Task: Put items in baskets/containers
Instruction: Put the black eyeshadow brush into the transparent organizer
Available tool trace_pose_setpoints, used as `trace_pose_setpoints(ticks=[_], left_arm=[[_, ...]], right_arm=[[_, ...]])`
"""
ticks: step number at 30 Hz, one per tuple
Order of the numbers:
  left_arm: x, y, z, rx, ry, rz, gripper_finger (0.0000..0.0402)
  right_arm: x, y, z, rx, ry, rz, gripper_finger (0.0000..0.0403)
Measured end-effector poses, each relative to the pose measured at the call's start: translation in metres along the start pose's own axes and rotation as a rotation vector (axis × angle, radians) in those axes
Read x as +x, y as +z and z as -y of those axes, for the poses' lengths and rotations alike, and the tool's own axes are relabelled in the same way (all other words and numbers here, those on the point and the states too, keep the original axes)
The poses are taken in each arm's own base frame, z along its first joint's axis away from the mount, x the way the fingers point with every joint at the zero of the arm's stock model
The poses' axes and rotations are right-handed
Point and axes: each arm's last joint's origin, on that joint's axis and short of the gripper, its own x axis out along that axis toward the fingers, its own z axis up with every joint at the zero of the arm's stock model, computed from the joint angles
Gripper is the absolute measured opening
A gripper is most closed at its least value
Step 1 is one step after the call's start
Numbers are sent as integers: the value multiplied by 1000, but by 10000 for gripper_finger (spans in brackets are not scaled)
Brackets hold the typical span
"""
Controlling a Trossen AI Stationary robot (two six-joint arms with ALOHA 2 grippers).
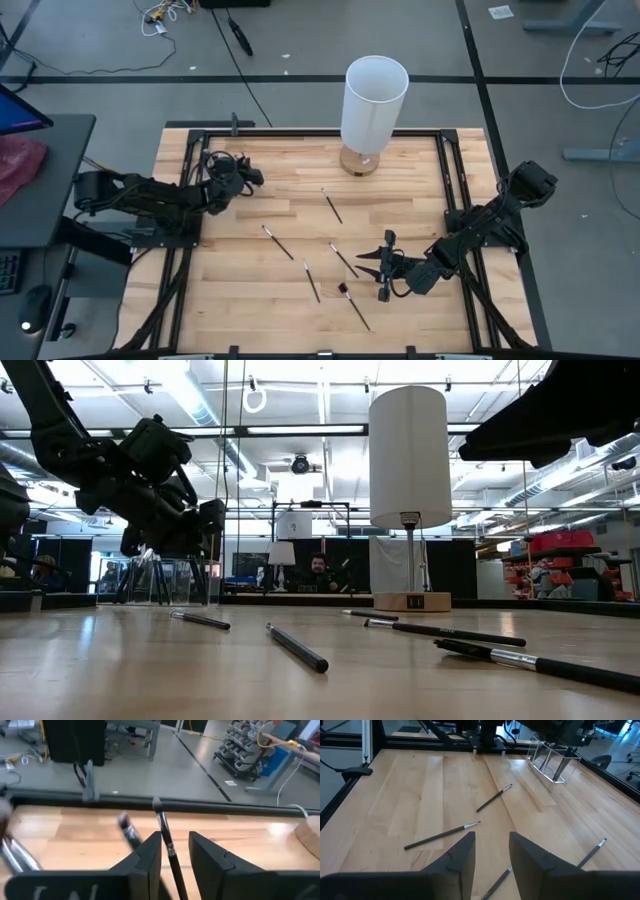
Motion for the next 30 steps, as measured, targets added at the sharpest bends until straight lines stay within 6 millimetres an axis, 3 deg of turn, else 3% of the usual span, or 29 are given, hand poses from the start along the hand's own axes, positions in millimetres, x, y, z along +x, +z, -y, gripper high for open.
trace_pose_setpoints(ticks=[5, 10, 17, 22, 30], left_arm=[[-4, 18, 19, 69, -70, 33, 104], [-18, 47, 53, 148, -217, 87, 98], [-67, 75, 114, 323, -470, 85, 83], [-109, 54, 139, 427, -605, -12, 65], [-150, -29, 141, 443, -601, -93, 41]], right_arm=[[0, 0, 0, 0, 0, 0, 120], [0, 0, 0, 0, 0, 0, 120], [4, 0, 5, 27, -22, -10, 120], [17, -5, 16, 101, -87, -42, 127], [64, -18, 56, 152, -243, -92, 191]])
